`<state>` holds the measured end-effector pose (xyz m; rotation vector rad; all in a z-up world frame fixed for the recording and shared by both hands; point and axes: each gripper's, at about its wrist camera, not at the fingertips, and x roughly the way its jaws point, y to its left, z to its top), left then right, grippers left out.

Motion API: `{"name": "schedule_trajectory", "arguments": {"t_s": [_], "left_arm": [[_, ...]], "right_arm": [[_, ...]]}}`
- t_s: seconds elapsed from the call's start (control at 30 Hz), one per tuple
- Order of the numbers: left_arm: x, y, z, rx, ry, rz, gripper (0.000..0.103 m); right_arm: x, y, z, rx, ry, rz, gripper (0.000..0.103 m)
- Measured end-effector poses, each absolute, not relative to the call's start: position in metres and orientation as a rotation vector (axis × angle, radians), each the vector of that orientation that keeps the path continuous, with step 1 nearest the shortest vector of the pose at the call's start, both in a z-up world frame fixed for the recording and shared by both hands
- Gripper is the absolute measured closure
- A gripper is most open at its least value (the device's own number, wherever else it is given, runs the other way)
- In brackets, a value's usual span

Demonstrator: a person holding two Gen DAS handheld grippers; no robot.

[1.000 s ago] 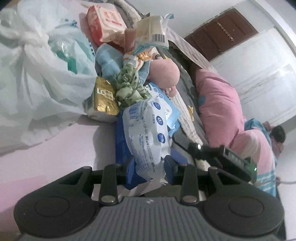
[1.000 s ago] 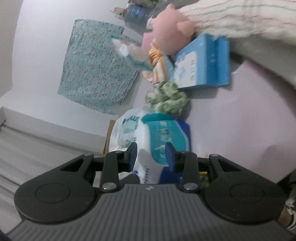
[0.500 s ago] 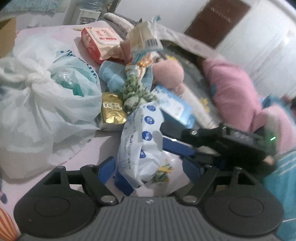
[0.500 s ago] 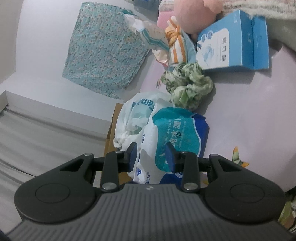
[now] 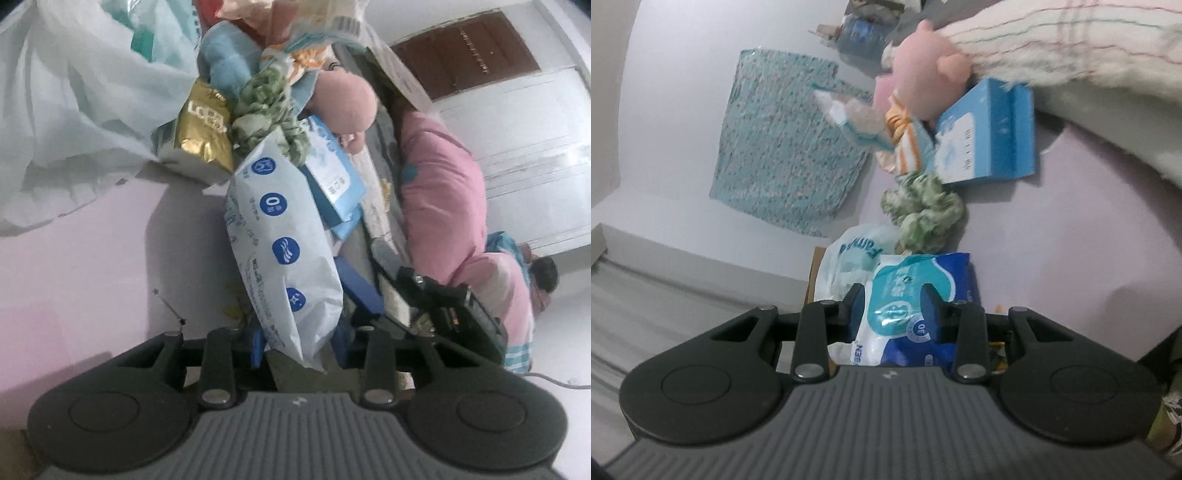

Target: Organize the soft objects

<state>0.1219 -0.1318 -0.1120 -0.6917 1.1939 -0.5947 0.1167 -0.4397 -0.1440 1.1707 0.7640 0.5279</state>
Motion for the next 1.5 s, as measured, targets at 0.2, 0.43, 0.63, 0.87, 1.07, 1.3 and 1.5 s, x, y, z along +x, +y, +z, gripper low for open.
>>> {"name": "schedule_trajectory", "arguments": {"t_s": [0.2, 0.43, 0.63, 0.87, 1.07, 1.3, 1.5], "left_arm": [[0.116, -0.132, -0.098, -0.52, 1.145, -0.494, 0.032], [0.101, -0.135, -0.076, -0.298, 1.068, -0.429, 0.013], [0.105, -0.158, -0.073, -0.151, 1.023, -0.435, 0.012], [0.122, -0.172, -0.091, -0.102, 1.076, -0.445, 0.025], [0.124, -0.177, -0.095, -0.079, 1.082, -0.448, 0.026], [0.114, -0.178, -0.082, -0.073, 1.044, -0.498, 0.041], [0.099, -0.18, -0.065, -0.074, 1.011, -0.537, 0.042]], "right_arm": [[0.12, -0.433, -0.152, 1.168, 0.795, 0.528, 0.07], [0.125, -0.42, -0.153, 1.12, 0.835, 0.515, 0.064], [0.129, -0.415, -0.156, 1.088, 0.883, 0.483, 0.058], [0.143, -0.395, -0.164, 1.037, 0.965, 0.476, 0.059], [0.148, -0.388, -0.17, 1.056, 0.978, 0.498, 0.059], [0.137, -0.39, -0.16, 1.049, 0.959, 0.5, 0.06], [0.121, -0.398, -0.147, 1.067, 0.918, 0.501, 0.06]]}}
